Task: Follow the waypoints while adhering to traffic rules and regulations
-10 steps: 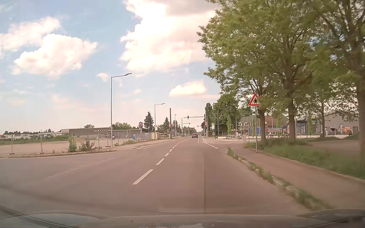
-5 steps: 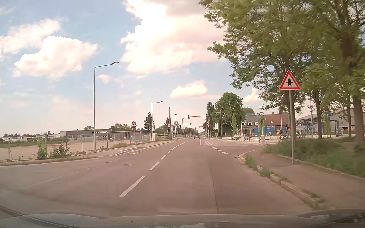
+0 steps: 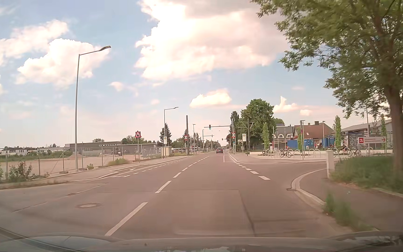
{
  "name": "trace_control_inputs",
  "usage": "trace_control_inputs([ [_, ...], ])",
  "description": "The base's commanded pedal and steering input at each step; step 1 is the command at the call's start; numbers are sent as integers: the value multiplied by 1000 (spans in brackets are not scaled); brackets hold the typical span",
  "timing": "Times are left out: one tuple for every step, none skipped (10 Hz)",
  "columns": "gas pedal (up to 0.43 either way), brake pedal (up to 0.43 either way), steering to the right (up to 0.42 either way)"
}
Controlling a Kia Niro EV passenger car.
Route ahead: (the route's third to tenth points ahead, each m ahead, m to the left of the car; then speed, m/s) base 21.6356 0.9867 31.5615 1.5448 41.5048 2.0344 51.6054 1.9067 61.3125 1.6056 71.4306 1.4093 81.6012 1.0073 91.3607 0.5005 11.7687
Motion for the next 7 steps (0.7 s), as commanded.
trace_control_inputs([
  [118,18,-10],
  [118,18,-10],
  [118,18,-10],
  [118,18,-9],
  [110,18,-8],
  [110,18,-8],
  [110,18,-8],
])
